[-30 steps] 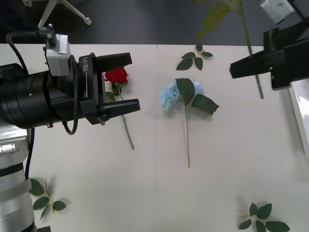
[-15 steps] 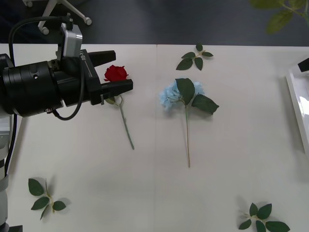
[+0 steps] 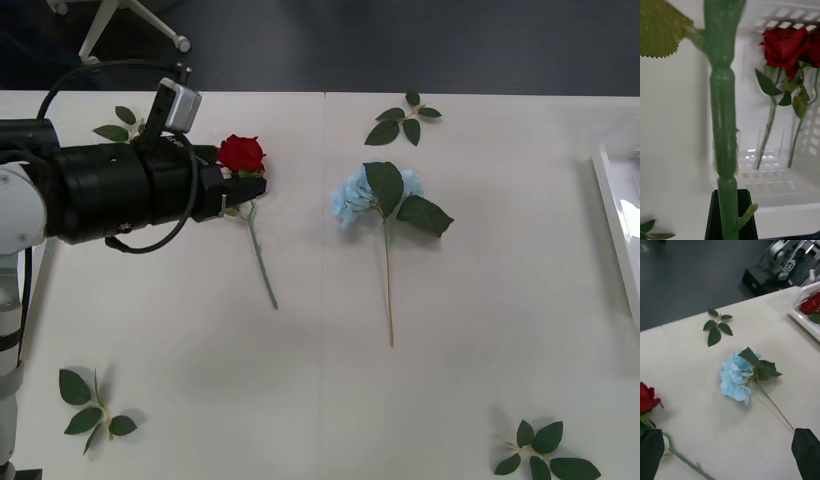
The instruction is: Put the red flowers into the right box and the blue flowers into the left box
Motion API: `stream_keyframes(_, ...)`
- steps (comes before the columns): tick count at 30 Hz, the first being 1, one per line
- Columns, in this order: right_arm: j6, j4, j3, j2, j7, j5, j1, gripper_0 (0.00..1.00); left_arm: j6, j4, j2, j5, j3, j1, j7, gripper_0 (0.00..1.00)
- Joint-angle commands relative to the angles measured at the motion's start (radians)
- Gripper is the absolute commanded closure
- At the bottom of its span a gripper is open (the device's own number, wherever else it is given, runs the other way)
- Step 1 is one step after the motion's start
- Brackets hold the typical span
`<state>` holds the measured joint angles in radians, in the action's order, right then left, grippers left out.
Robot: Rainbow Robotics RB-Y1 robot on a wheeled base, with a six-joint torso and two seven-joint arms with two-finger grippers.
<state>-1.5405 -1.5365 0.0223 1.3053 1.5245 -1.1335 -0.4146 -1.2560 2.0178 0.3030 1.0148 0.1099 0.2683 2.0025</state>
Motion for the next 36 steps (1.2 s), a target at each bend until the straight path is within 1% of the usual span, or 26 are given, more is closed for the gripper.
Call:
stream_keyframes(1, 0.056, 0.030, 0.013, 0.061, -0.020, 0.046, 0.080, 1.00, 0.009, 0.016, 0.013, -0.125, -0.067, 0.049, -0.232, 0.00)
stream_keyframes(3, 0.097, 0.052, 0.013, 0.063, -0.023, 0.083, 0.123, 1.00, 0.009, 0.016, 0.013, -0.223, -0.107, 0.068, -0.393, 0.00)
stream_keyframes(5, 0.119, 0.072, 0.013, 0.055, -0.023, 0.120, 0.143, 1.00, 0.007, 0.015, 0.013, -0.298, -0.139, 0.078, -0.473, 0.00)
stream_keyframes(7, 0.128, 0.111, 0.013, 0.031, -0.024, 0.167, 0.146, 1.00, 0.004, -0.005, 0.011, -0.366, -0.171, 0.091, -0.591, 0.00)
stream_keyframes(10, 0.146, 0.148, 0.013, 0.006, -0.027, 0.213, 0.146, 1.00, -0.006, -0.048, 0.013, -0.403, -0.197, 0.112, -0.683, 0.00)
stream_keyframes(12, 0.174, 0.173, 0.015, -0.018, -0.035, 0.262, 0.146, 1.00, -0.040, -0.097, 0.011, -0.430, -0.216, 0.147, -0.738, 0.00)
stream_keyframes(15, 0.204, 0.200, 0.013, -0.035, -0.043, 0.299, 0.145, 1.00, -0.089, -0.149, 0.011, -0.470, -0.231, 0.192, -0.792, 0.00)
stream_keyframes(19, 0.211, 0.211, 0.013, -0.044, -0.047, 0.325, 0.146, 1.00, -0.143, -0.228, 0.011, -0.496, -0.246, 0.244, -0.840, 0.00)
stream_keyframes(29, 0.217, 0.226, 0.015, -0.055, -0.056, 0.350, 0.145, 1.00, -0.146, -0.421, -0.010, -0.558, -0.288, 0.315, -0.852, 0.00)
stream_keyframes(30, 0.217, 0.226, 0.019, -0.055, -0.056, 0.348, 0.145, 0.82, -0.146, -0.441, -0.013, -0.561, -0.288, 0.321, -0.850, 0.00)
stream_keyframes(31, 0.218, 0.226, 0.025, -0.055, -0.056, 0.350, 0.145, 0.66, -0.145, -0.459, -0.021, -0.562, -0.288, 0.325, -0.850, 0.00)
stream_keyframes(32, 0.218, 0.226, 0.030, -0.055, -0.056, 0.350, 0.145, 0.61, -0.143, -0.467, -0.024, -0.565, -0.288, 0.327, -0.850, 0.00)
stream_keyframes(33, 0.218, 0.226, 0.039, -0.055, -0.058, 0.350, 0.145, 0.51, -0.138, -0.484, -0.028, -0.568, -0.288, 0.332, -0.850, 0.00)
stream_keyframes(34, 0.220, 0.226, 0.050, -0.055, -0.058, 0.353, 0.145, 0.46, -0.135, -0.499, -0.035, -0.571, -0.288, 0.336, -0.850, 0.00)
stream_keyframes(36, 0.230, 0.226, 0.061, -0.055, -0.060, 0.356, 0.145, 0.46, -0.128, -0.525, -0.048, -0.579, -0.288, 0.344, -0.854, 0.00)
